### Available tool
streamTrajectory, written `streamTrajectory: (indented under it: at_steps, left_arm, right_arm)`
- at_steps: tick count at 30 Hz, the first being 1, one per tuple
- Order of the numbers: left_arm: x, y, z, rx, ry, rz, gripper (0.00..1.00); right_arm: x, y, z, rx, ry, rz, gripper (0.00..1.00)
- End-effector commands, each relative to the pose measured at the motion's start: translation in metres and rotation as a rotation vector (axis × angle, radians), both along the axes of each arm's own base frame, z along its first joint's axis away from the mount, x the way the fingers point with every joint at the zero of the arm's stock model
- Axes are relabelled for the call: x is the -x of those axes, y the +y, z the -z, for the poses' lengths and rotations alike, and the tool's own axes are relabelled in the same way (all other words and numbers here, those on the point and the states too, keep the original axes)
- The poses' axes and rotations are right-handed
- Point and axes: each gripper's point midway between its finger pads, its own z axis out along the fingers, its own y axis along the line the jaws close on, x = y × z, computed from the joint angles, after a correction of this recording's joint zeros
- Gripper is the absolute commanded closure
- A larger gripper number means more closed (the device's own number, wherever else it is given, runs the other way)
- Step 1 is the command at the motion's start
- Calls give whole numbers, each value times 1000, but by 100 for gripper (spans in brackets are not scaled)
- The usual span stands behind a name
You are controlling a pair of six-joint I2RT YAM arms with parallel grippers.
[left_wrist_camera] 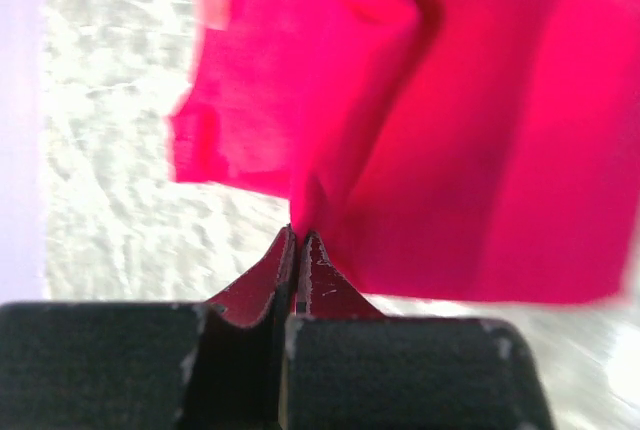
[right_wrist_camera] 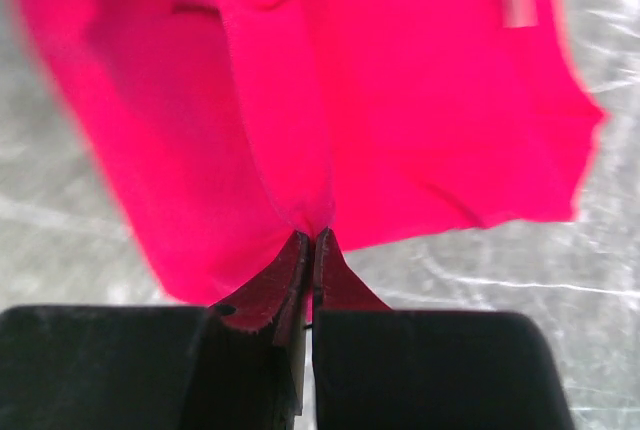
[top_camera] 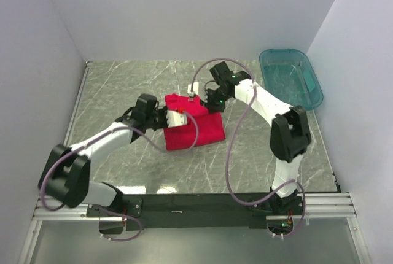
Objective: Fold and stack the t-shirts
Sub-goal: Fold the tshirt
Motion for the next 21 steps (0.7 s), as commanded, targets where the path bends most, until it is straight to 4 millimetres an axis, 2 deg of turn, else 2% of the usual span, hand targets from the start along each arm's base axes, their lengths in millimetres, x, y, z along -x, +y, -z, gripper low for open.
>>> streamTrajectory:
  at_steps: [1, 2, 3, 4, 6, 7, 9, 10, 13, 15, 16, 21]
  left_arm:
    - [-47, -11, -29, 46, -122, -10, 100]
    - [-59, -12, -36, 61, -157, -24, 100]
    - [-71, -10, -44, 72, -181, -46, 100]
    - [-80, -9, -36, 61, -175, -65, 100]
    - [-97, -9, -42, 63, -205, -88, 100]
    - [-103, -8, -31, 44, -191, -99, 100]
    - [-114, -11, -33, 45, -213, -106, 100]
    - [-118, -12, -25, 43, -203, -113, 100]
    - [-131, -12, -24, 61, -217, -142, 100]
    - [-141, -11, -28, 65, -234, -163, 100]
    - [-144, -12, -22, 61, -228, -167, 100]
    - [-158, -13, -22, 58, -240, -196, 100]
  right_arm:
    - [-47, 12, -13, -12, -87, 149, 100]
    - [-59, 14, -15, -19, -113, 176, 100]
    - [-68, 10, -7, 5, -118, 226, 100]
    - [-76, 11, -11, 0, -141, 249, 100]
    - [-92, 10, -9, -8, -170, 308, 100]
    - [-101, 8, -11, -10, -203, 337, 100]
    - [-109, 6, -10, -10, -221, 376, 100]
    - [-114, 2, -10, -1, -234, 395, 100]
    - [-122, -3, -10, 0, -246, 428, 100]
    - [-127, -5, -8, 2, -254, 444, 100]
    - [-130, -8, -9, 0, -261, 454, 100]
    - [-139, -8, -8, -9, -277, 464, 100]
